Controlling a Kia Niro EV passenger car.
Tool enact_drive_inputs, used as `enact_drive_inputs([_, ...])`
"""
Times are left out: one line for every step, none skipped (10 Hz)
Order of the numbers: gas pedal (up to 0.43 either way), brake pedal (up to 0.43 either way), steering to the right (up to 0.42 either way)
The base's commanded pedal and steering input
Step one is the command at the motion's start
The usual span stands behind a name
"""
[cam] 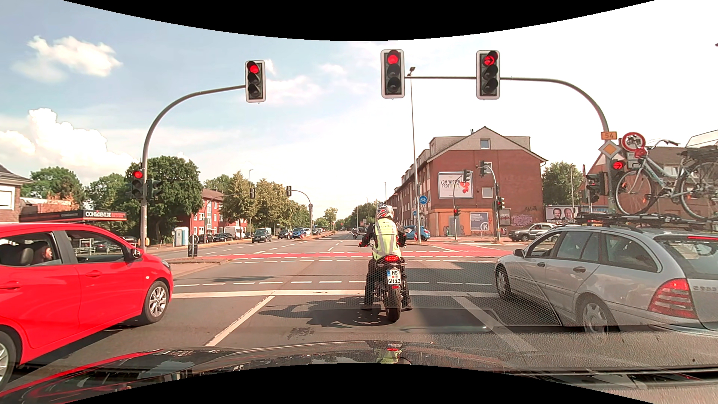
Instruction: Follow the waypoints while adhering to traffic rules and regulations
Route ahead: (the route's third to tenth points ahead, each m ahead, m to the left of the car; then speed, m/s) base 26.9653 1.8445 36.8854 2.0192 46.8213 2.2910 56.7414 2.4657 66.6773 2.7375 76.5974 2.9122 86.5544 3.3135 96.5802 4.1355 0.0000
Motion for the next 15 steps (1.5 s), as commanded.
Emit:
enact_drive_inputs([0.000, 0.000, 0.010])
enact_drive_inputs([0.000, 0.000, 0.010])
enact_drive_inputs([0.000, 0.000, 0.010])
enact_drive_inputs([0.000, 0.000, 0.010])
enact_drive_inputs([0.000, 0.000, 0.010])
enact_drive_inputs([0.000, 0.000, 0.010])
enact_drive_inputs([0.000, 0.000, 0.010])
enact_drive_inputs([0.000, 0.000, 0.010])
enact_drive_inputs([0.000, 0.000, 0.010])
enact_drive_inputs([0.000, 0.000, 0.010])
enact_drive_inputs([0.000, 0.000, 0.010])
enact_drive_inputs([0.000, 0.000, 0.010])
enact_drive_inputs([0.000, 0.000, 0.010])
enact_drive_inputs([0.000, 0.000, 0.010])
enact_drive_inputs([0.000, 0.000, 0.010])
